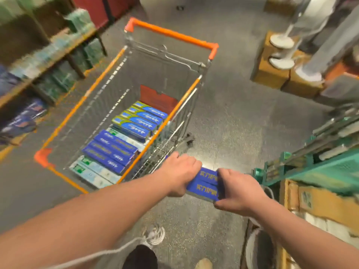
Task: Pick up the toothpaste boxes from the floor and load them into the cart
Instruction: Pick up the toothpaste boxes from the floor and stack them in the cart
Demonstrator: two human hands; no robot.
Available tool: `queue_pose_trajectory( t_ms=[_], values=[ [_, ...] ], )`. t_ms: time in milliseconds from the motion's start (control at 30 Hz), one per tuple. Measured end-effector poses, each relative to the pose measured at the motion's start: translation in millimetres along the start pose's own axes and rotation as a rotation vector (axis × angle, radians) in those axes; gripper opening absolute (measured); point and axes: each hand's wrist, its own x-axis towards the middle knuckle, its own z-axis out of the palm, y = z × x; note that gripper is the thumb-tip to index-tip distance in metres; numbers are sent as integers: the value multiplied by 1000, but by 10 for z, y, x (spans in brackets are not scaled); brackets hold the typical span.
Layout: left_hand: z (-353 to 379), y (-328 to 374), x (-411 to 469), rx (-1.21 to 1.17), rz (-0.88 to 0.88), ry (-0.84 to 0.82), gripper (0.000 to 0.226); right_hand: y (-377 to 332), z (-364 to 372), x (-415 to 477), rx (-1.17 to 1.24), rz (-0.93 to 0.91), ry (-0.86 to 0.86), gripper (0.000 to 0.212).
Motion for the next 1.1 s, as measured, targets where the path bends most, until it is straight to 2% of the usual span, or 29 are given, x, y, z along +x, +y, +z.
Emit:
queue_pose_trajectory(
  t_ms=[167, 400, 633, 733, 967, 1100],
  values=[
    [-716, -349, -500, -9, -21, 127, 49, -513, -833, -87, -69, -23, 54, 52],
    [-1036, -1313, -1033, 24, 19, 268, 49, -1480, -1423, 193, -190, -10, 196, 51],
    [-1178, -2497, -1778, 52, -13, 166, 47, -2682, -1578, 879, -135, -43, 203, 50],
    [-1114, -2908, -1939, 47, -35, 131, 43, -3025, -1565, 1183, -101, -60, 189, 61],
    [-892, -3497, -2000, 39, -43, 57, 41, -3355, -1353, 1734, -67, -43, 156, 53],
    [-791, -3690, -1966, 40, 19, 15, 41, -3465, -1219, 1886, -38, 21, 126, 54]
  ],
)
